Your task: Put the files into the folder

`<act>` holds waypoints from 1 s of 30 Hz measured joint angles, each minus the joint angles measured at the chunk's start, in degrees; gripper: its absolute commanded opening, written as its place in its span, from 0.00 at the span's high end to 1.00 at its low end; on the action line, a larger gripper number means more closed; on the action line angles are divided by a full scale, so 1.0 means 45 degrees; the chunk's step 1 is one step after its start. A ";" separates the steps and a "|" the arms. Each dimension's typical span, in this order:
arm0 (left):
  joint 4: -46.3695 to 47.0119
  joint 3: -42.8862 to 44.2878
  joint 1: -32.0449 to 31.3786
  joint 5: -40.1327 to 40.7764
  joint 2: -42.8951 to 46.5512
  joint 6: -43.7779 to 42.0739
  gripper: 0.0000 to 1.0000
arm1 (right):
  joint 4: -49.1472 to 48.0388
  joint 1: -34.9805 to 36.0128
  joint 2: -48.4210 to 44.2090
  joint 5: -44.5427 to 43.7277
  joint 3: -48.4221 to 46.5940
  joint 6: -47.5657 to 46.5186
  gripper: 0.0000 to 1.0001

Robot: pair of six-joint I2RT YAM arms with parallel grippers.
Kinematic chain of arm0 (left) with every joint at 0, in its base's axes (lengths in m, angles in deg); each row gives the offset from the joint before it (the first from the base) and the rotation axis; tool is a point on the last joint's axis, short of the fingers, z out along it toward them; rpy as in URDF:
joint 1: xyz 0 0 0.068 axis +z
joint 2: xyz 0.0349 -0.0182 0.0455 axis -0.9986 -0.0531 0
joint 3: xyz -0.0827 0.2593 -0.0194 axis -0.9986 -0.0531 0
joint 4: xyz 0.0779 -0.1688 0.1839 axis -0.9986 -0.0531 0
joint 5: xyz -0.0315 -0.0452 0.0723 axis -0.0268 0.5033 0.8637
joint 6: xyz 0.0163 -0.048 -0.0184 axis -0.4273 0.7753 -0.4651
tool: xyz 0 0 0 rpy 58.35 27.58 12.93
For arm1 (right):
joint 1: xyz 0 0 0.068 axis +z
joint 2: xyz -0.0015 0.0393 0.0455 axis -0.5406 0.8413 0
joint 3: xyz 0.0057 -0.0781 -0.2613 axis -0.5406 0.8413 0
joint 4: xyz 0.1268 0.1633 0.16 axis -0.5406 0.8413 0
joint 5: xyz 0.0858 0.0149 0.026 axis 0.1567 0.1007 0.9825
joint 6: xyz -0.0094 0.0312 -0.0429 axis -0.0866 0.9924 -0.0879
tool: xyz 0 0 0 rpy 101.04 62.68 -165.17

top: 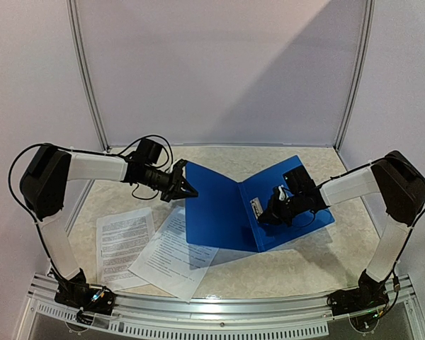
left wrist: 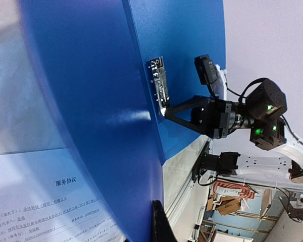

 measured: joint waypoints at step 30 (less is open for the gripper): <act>-0.0971 0.0981 -0.0019 0.0228 0.0049 -0.1107 1.00 | 0.1341 0.0534 0.0826 -0.2555 -0.1146 -0.1787 1.00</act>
